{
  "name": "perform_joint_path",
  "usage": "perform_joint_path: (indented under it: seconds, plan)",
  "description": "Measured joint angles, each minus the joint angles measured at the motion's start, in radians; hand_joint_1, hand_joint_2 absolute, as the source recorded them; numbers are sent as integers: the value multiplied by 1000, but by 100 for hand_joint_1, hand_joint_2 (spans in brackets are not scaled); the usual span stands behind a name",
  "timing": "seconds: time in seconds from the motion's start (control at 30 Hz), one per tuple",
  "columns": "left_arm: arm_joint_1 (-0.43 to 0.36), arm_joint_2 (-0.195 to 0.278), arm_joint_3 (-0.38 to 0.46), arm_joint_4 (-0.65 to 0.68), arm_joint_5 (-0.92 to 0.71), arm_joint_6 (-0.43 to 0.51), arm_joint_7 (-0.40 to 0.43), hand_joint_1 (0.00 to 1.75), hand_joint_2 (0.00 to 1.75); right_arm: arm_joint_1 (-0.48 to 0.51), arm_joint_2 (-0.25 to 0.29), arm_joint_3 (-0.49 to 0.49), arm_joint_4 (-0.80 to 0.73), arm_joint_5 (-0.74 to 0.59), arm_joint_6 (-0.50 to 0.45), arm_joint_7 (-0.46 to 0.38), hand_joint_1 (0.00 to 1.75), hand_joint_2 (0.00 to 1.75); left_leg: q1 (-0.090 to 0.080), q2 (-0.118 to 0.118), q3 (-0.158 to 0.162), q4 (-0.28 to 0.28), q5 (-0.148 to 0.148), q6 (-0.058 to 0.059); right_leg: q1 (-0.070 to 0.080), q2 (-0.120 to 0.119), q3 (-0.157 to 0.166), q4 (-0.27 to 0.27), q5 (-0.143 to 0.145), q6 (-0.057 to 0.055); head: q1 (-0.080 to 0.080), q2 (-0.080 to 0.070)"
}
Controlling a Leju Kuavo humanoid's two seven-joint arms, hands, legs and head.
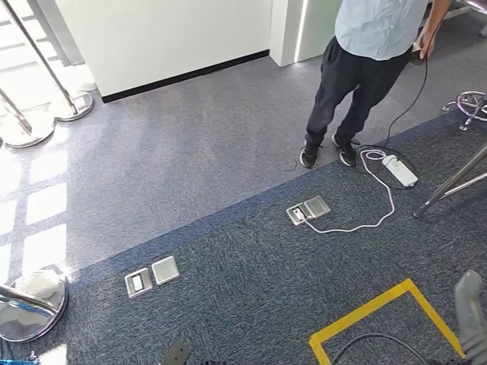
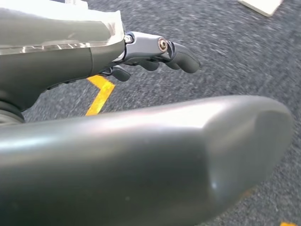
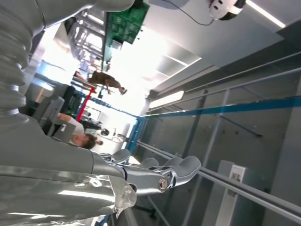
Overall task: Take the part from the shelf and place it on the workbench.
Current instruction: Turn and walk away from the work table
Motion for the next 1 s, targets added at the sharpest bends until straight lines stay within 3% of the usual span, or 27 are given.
perform_joint_path:
  seconds: [0.07,0.13,0.17,0.23,0.3,0.33,0.4,0.43,0.47,0.5,0.53,0.6,0.63,0.7,0.77,0.8,0.87,0.93,0.97,1.0]
  plan:
    - [0,1,2,0,1,0,0,0,0,6,3,-21,1,-10,0,0,0,175,3,24,68,-131,64,-3,-1,-12,4,3,-6,8,0,0]
    - [-1,1,3,0,1,0,0,0,0,10,5,-36,1,-13,0,0,0,175,0,49,115,-229,95,4,2,-21,5,10,-12,20,0,0]
    - [-1,1,3,0,2,0,1,0,0,11,6,-43,1,-16,0,0,0,175,-3,54,120,-242,93,10,4,-26,4,12,-13,25,0,0]
    - [1,1,4,0,4,0,1,0,0,13,8,-62,3,-31,0,0,0,175,-6,43,116,-245,94,23,4,-36,6,11,-15,33,0,0]
    - [2,1,7,0,8,1,1,0,0,21,10,-87,5,-57,0,3,0,175,-4,29,116,-247,98,36,0,-17,-1,37,-40,41,0,0]
    - [2,0,10,0,10,2,1,0,0,28,11,-102,7,-72,0,5,0,175,-3,22,116,-249,99,41,-2,0,-16,76,-67,44,1,0]
    - [1,0,15,0,14,3,0,0,0,38,13,-144,16,-110,0,5,0,175,-5,8,116,-249,100,47,-2,24,-75,206,-133,45,1,0]
    - [1,0,18,0,15,3,1,0,0,41,14,-164,24,-126,0,4,0,175,-8,2,116,-248,100,49,-2,27,-106,268,-156,45,1,0]
    - [2,0,21,0,16,3,1,0,0,45,15,-187,32,-142,0,3,0,175,-10,-6,116,-248,100,50,-2,29,-125,304,-161,44,1,0]
    - [2,0,23,0,16,3,2,0,0,49,15,-205,39,-153,0,3,0,175,-11,-15,117,-248,100,51,-1,30,-127,303,-146,42,1,0]
    - [3,0,25,0,16,3,2,0,0,53,16,-223,45,-160,0,3,0,175,-12,-24,118,-248,100,51,0,34,-110,261,-113,38,1,0]
    - [2,-2,26,0,15,2,2,0,0,57,16,-252,55,-167,0,2,0,175,-14,-41,121,-247,100,50,1,60,-50,123,-38,28,1,0]
    - [1,-2,27,0,14,2,2,0,0,58,17,-262,59,-167,0,2,0,175,-14,-49,119,-246,101,48,2,75,-25,67,-17,24,0,0]
    - [0,-4,27,0,10,-1,2,0,0,60,18,-271,64,-161,0,2,0,175,-11,-60,110,-247,105,40,5,92,-10,23,-11,19,0,0]
    - [1,-4,27,0,7,-1,0,0,0,59,19,-273,66,-147,0,1,0,175,-8,-66,106,-247,106,29,5,79,-9,14,-7,15,0,0]
    - [1,-3,27,0,6,-1,-1,0,0,58,20,-273,66,-140,0,1,0,175,-9,-58,102,-238,98,25,3,71,-7,8,-4,10,-1,0]
    - [-1,-3,27,0,5,-1,-1,0,0,57,24,-273,66,-131,0,0,0,175,-10,-29,70,-164,49,16,-1,50,-2,0,0,2,-3,0]
    - [-2,-3,27,0,5,-2,-2,0,0,56,26,-273,66,-127,0,0,0,175,-7,-10,10,-33,-13,8,1,29,-2,0,0,0,-4,0]
    - [-1,-3,28,0,5,-2,-2,0,0,56,26,-273,67,-125,0,0,0,175,-5,-7,-10,13,-28,5,2,19,-2,0,-1,-1,-4,0]
    - [-1,-3,28,0,5,-2,-2,0,0,56,26,-273,68,-124,0,0,0,175,-3,-4,-14,25,-24,2,2,10,-2,0,-1,0,-4,0]
